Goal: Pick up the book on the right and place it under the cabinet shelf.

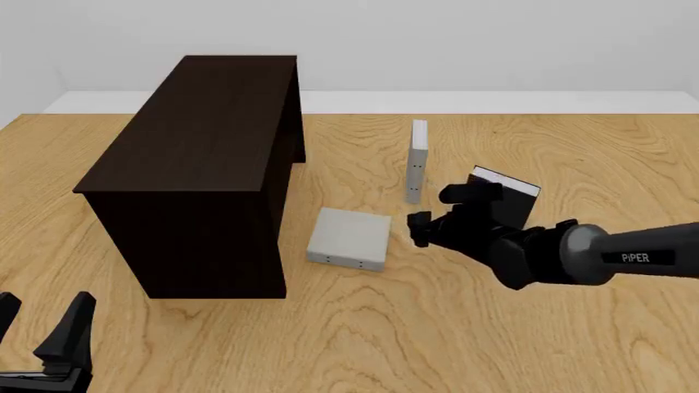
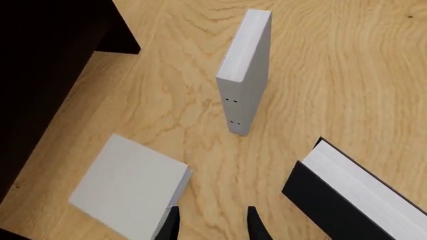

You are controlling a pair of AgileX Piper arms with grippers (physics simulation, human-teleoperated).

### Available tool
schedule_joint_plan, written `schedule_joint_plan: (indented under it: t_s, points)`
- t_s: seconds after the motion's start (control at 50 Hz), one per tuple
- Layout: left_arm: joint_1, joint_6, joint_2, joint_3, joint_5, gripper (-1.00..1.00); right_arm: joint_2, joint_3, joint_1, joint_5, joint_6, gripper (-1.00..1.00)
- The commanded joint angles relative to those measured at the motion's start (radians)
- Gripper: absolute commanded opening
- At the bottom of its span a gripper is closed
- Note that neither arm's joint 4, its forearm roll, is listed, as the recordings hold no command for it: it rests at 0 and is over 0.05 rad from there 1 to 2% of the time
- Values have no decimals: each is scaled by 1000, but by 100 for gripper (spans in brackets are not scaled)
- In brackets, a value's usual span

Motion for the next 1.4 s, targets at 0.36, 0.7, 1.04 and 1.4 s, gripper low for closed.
schedule_joint_plan:
  t_s: [0.36, 0.7, 1.04, 1.4]
  points:
    - [0, 0, 3, -2, -1, 100, 136, -43, -1, -41, 12, 100]
    - [0, 0, 2, -2, 0, 100, 207, -94, 38, -42, 31, 100]
    - [0, 0, 2, -2, 0, 100, 221, -144, 89, -14, 32, 100]
    - [-8, 0, -7, 0, 7, 100, 233, -195, 138, 14, 32, 100]
